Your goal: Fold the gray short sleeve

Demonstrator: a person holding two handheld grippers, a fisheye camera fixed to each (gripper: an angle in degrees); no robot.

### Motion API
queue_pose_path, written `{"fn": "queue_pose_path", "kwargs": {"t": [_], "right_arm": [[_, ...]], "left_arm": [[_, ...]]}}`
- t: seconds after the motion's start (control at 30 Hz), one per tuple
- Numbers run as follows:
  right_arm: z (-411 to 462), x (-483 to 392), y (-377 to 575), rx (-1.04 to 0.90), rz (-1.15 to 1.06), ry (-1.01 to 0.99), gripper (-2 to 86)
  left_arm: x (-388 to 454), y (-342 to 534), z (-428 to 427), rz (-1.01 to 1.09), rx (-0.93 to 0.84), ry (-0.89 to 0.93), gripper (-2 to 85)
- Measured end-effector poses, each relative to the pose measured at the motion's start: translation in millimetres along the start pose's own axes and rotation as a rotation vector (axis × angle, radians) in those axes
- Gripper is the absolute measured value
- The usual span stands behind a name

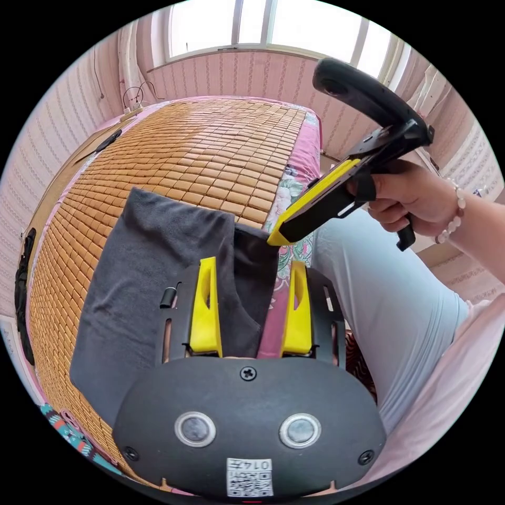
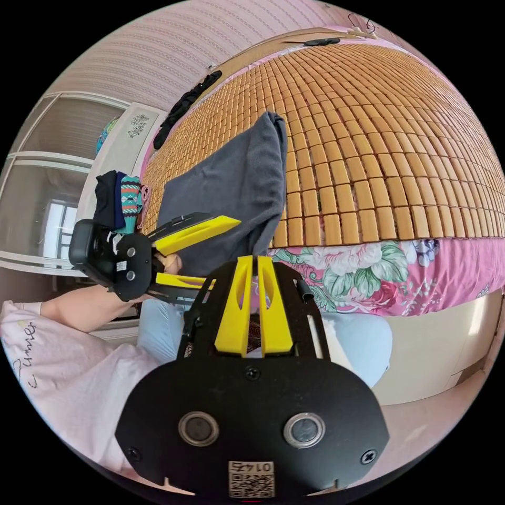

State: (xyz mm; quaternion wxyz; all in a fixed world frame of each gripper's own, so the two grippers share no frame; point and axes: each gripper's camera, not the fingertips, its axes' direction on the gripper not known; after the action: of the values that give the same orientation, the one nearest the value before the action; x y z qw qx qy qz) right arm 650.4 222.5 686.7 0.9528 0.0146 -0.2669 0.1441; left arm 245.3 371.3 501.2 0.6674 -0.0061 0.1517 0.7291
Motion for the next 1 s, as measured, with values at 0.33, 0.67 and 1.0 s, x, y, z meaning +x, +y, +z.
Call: {"fn": "queue_pose_path", "kwargs": {"t": [0.33,0.67,1.0], "right_arm": [[-51.2,73.1,-3.2,0.112,0.07,-0.274,3.8],[-23.7,146.2,-18.9,0.218,0.282,-0.56,16.3],[-25.8,168.1,-46.6,0.274,0.353,-0.536,4.9]], "left_arm": [[-8.9,-8.0,-2.1,-0.086,0.03,-0.059,0.2],[2.6,17.3,-42.8,-0.103,0.097,-0.011,-0.4],[20.1,38.8,-72.4,-0.023,0.112,0.011,-0.6]]}}
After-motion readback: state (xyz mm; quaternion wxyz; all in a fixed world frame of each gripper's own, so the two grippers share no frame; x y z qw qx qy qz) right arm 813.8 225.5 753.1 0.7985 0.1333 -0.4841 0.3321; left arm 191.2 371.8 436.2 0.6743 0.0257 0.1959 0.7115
